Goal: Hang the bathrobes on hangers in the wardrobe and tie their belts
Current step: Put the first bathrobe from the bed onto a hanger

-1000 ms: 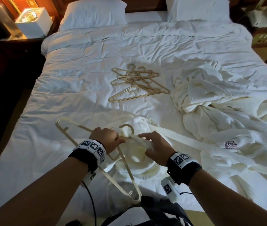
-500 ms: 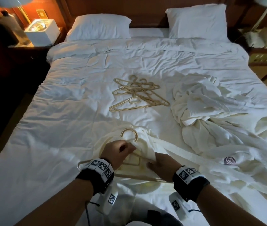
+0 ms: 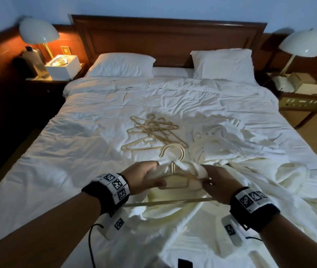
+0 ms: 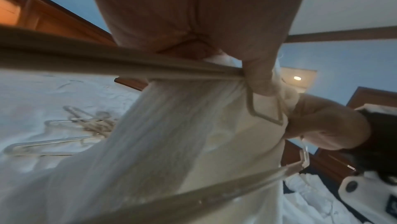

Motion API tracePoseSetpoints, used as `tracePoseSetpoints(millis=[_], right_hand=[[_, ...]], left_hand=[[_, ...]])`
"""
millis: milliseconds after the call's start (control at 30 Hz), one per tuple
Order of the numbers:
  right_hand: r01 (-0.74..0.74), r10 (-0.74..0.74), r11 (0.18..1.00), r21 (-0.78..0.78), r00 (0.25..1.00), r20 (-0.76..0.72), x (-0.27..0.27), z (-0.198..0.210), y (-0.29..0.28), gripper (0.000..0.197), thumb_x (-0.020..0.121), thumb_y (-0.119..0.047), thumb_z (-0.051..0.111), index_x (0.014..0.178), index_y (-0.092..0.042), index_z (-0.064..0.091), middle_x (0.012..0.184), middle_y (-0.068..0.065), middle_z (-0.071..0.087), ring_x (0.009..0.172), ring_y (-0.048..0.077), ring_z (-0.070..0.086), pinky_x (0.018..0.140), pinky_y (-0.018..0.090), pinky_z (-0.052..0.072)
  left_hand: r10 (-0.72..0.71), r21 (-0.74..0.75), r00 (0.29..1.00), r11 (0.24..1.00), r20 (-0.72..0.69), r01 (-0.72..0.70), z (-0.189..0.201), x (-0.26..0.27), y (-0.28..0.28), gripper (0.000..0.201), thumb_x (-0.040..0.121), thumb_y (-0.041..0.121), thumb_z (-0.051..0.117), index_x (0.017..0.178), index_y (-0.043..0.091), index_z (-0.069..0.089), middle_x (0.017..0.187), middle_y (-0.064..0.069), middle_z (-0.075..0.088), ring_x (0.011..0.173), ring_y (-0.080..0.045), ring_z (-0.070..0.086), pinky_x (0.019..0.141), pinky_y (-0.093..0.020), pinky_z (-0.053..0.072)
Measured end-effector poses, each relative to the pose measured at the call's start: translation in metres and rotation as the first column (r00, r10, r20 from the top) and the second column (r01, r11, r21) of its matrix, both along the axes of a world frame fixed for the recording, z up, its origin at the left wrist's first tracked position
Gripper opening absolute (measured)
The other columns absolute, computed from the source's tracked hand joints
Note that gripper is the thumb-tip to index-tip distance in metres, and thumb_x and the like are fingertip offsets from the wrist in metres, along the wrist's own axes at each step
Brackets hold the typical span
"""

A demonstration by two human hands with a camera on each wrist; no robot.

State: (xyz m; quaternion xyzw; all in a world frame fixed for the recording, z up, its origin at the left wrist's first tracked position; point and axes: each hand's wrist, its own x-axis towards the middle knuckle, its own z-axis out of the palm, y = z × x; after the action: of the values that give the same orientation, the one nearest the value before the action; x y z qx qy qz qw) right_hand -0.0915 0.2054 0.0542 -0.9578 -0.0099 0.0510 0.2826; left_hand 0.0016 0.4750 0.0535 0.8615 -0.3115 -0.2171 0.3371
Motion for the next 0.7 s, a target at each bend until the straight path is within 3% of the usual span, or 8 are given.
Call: tracePoseSetpoints(millis=[67,133,233,333,400,500,600,700], right_hand=[[0.0,0.0,1.0,-0.004,1.0,0.009,-0.006,0.012,-0.013,0.042,0.069,-0.028,0.046,0.107,-0.022,0.063,0.097,-0.003,0.066,0.09,0.02,0.06,0.073,0.027,0.041],[0.015,-0.016,0.998,0.056,1.0,0.004,-0.014,0.02,-0.023,0.037,0.068,-0.026,0.046,0.101,-0.024,0.063,0.09,-0.003,0.067,0.084,0.02,0.06,0.069,0.029,0.043],[0.021,-0.025,0.976,0.216,1.0,0.015,-0.026,0.027,-0.026,0.029,0.066,-0.027,0.05,0.09,-0.04,0.058,0.081,-0.008,0.065,0.076,0.013,0.059,0.066,0.029,0.044],[-0.073,0.051,0.91,0.409,0.997,0.065,-0.028,0.028,-0.008,0.03,0.072,-0.038,0.052,0.099,-0.025,0.06,0.083,0.007,0.064,0.078,0.025,0.059,0.067,0.04,0.046],[-0.132,0.123,0.882,0.452,0.991,0.05,-0.024,0.031,0.006,0.035,0.079,-0.044,0.055,0.104,-0.02,0.06,0.089,0.007,0.066,0.084,0.026,0.062,0.073,0.042,0.048],[-0.238,0.224,0.946,0.22,0.971,0.087,-0.014,0.033,0.037,0.034,0.081,-0.053,0.059,0.102,-0.026,0.06,0.088,-0.006,0.065,0.081,0.013,0.061,0.07,0.032,0.047],[-0.33,0.312,0.938,0.109,0.938,0.151,-0.001,0.036,0.068,0.02,0.083,-0.042,0.063,0.091,-0.025,0.057,0.08,-0.006,0.061,0.074,0.017,0.057,0.068,0.032,0.044],[-0.475,0.473,0.879,-0.026,0.867,0.154,0.01,0.044,0.117,0.017,0.083,-0.044,0.061,0.086,-0.031,0.049,0.079,-0.009,0.061,0.074,0.019,0.059,0.063,0.031,0.04]], left_hand=[[0.011,-0.009,0.991,1.0,0.133,-0.009,0.011,-0.007,-0.016,0.054,0.073,0.063,0.068,0.082,0.014,0.047,0.068,0.007,0.045,0.061,-0.01,0.041,0.058,-0.028,0.033],[-0.014,-0.002,0.941,1.0,0.337,0.015,0.02,-0.012,-0.028,0.05,0.077,0.064,0.063,0.087,0.017,0.047,0.077,0.009,0.048,0.07,-0.011,0.046,0.063,-0.03,0.039],[-0.025,-0.024,0.866,0.999,0.5,0.043,0.034,-0.021,-0.038,0.042,0.082,0.062,0.054,0.087,0.022,0.042,0.078,0.014,0.041,0.071,-0.015,0.047,0.065,-0.033,0.043],[0.016,-0.009,0.824,1.0,0.566,-0.014,0.052,-0.039,-0.033,0.037,0.083,0.06,0.051,0.081,0.025,0.039,0.072,0.012,0.039,0.066,-0.016,0.044,0.061,-0.032,0.041],[0.064,-0.036,0.813,0.998,0.579,-0.053,0.06,-0.051,-0.021,0.041,0.081,0.056,0.057,0.087,0.015,0.053,0.079,0.005,0.054,0.072,-0.017,0.05,0.067,-0.03,0.043],[0.177,-0.116,0.823,0.984,0.539,-0.136,0.061,-0.068,0.011,0.043,0.077,0.048,0.072,0.091,0.012,0.055,0.076,0.01,0.054,0.068,-0.012,0.049,0.062,-0.012,0.036],[0.294,0.097,0.905,0.936,0.306,-0.337,0.062,-0.086,0.057,0.045,0.078,0.056,0.068,0.098,0.024,0.042,0.079,0.008,0.055,0.07,-0.011,0.052,0.062,-0.025,0.038],[0.35,0.184,0.923,0.908,0.158,-0.376,0.044,-0.111,0.121,0.033,0.084,0.05,0.064,0.094,0.02,0.056,0.08,0.003,0.061,0.075,-0.017,0.059,0.064,-0.028,0.044]])
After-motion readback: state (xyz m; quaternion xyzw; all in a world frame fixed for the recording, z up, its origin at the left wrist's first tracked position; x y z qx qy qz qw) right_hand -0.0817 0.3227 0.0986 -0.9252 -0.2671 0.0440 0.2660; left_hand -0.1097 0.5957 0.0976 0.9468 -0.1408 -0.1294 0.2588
